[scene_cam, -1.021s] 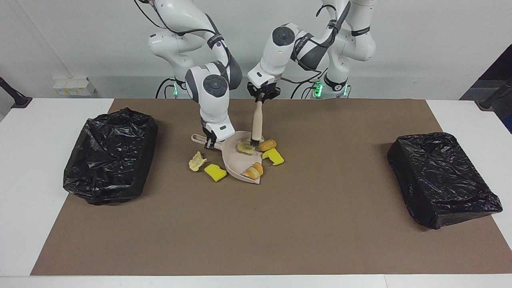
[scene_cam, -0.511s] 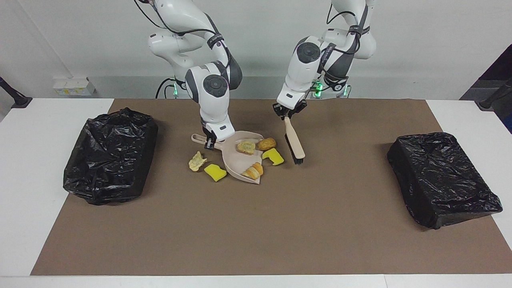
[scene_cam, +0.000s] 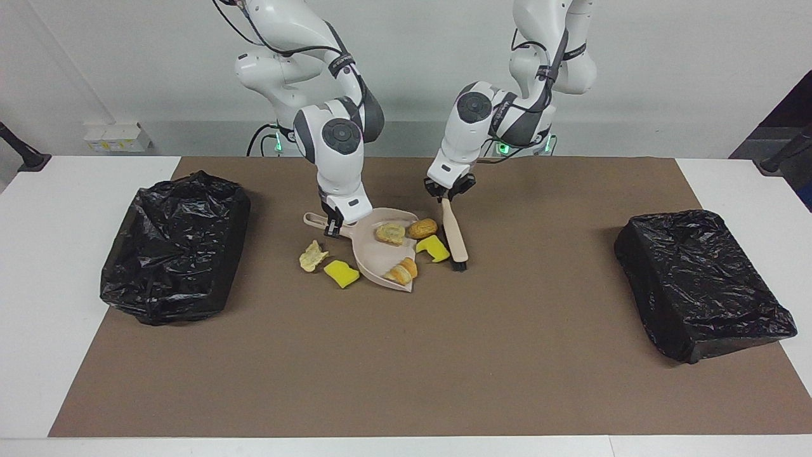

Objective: Sweep and dump trash in bin
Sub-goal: 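Brush the last pieces into the dustpan with the left gripper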

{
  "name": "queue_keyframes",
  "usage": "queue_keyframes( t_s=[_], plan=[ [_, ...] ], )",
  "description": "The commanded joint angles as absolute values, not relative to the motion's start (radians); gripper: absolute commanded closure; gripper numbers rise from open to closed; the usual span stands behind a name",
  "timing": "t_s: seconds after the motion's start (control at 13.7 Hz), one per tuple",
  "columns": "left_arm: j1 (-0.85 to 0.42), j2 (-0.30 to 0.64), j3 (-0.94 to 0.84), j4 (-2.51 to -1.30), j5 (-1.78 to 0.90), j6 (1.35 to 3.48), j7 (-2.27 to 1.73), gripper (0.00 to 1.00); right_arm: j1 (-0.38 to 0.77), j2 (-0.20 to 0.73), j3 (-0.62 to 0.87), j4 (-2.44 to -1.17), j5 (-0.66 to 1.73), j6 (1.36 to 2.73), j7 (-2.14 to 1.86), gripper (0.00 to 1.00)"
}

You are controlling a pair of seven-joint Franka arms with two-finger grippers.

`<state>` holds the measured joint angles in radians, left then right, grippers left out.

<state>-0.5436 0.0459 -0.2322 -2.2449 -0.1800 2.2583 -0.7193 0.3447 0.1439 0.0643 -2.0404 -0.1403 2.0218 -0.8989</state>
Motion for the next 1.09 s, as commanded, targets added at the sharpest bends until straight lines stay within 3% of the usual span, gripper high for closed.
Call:
queue_keyframes(
  t_s=[0.0, 0.36, 0.8, 1.02],
  plan=[
    [-0.607, 0.075, -0.225, -2.211, -0.195, 2.318, -0.675, 1.0, 0.336, 0.147, 0.072, -2.048, -0.123, 2.042, -0.897, 1.0],
    [-0.701, 0.109, -0.227, -2.134, -0.209, 2.369, -0.676, 1.0, 0.334, 0.147, 0.072, -2.048, -0.123, 2.042, -0.897, 1.0],
    [-0.646, 0.097, -0.218, -2.131, -0.203, 2.247, -0.669, 1.0, 0.334, 0.147, 0.071, -2.048, -0.123, 2.042, -0.896, 1.0],
    [-0.653, 0.103, -0.221, -2.074, -0.206, 2.208, -0.683, 1.0, 0.336, 0.147, 0.071, -2.048, -0.123, 2.042, -0.896, 1.0]
  ],
)
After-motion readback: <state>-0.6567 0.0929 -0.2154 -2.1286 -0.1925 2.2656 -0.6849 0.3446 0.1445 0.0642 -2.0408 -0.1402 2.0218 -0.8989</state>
